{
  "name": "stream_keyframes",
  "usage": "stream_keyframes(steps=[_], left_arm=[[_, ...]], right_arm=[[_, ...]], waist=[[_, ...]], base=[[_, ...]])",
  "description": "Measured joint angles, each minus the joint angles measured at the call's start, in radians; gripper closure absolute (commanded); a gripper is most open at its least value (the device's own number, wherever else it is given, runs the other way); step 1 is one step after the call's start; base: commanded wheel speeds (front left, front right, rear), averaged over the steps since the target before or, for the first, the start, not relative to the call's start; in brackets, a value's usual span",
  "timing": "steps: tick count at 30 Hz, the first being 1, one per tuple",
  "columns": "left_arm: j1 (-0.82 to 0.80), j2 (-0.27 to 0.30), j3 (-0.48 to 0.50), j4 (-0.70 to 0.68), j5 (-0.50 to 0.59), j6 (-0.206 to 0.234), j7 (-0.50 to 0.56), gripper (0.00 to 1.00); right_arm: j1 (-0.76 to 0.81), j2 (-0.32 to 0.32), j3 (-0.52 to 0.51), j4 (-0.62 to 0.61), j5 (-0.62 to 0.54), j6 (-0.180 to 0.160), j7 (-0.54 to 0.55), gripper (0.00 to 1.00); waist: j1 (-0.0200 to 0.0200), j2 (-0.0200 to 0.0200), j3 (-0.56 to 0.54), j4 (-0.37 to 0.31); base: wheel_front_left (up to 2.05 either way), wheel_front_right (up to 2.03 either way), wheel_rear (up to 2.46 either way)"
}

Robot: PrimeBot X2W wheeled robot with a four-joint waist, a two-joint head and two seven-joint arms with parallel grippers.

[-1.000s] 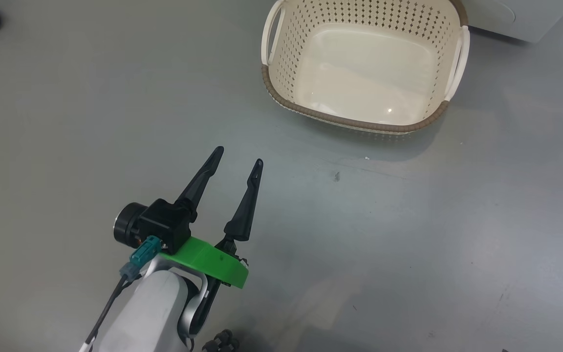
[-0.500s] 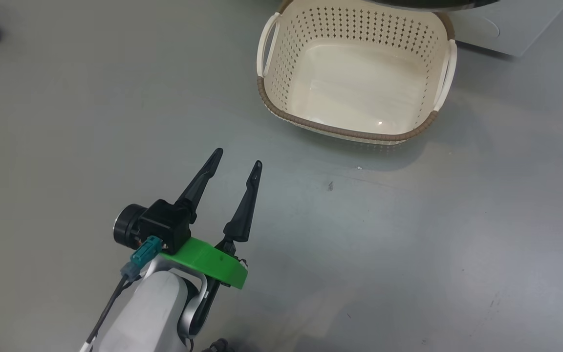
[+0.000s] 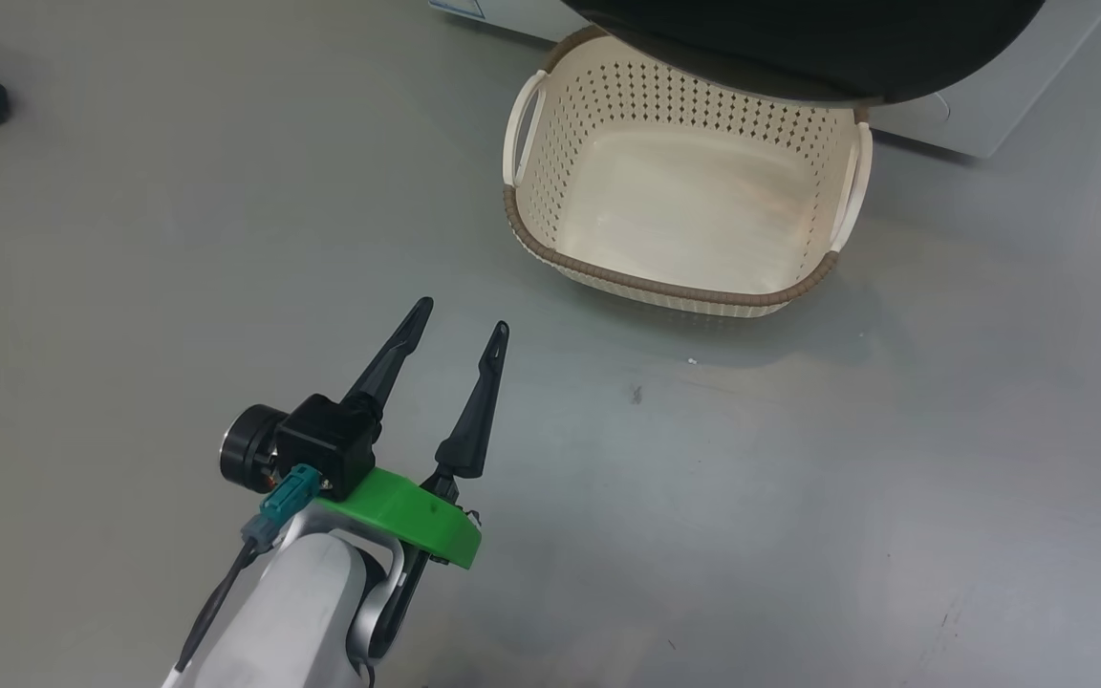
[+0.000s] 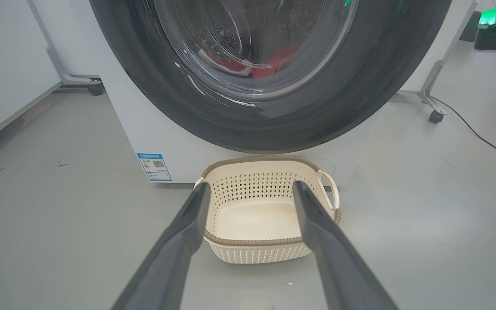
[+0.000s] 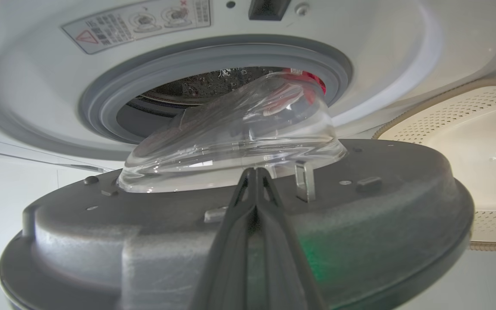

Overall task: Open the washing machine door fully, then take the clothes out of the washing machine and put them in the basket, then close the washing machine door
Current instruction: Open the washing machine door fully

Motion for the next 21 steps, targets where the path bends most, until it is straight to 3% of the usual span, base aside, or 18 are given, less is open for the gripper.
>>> stream_keyframes(steps=[21], left_arm=[[0.050,0.001,0.004,0.036,0.034,0.000,0.000,0.00]], right_arm=[[0.171,0.060,0.006,0.024,0.030,0.022,0.058,1.00]], waist=[[0.0000,0.0000,-0.134,-0.024]], base=[[0.00,0.00,0.00]])
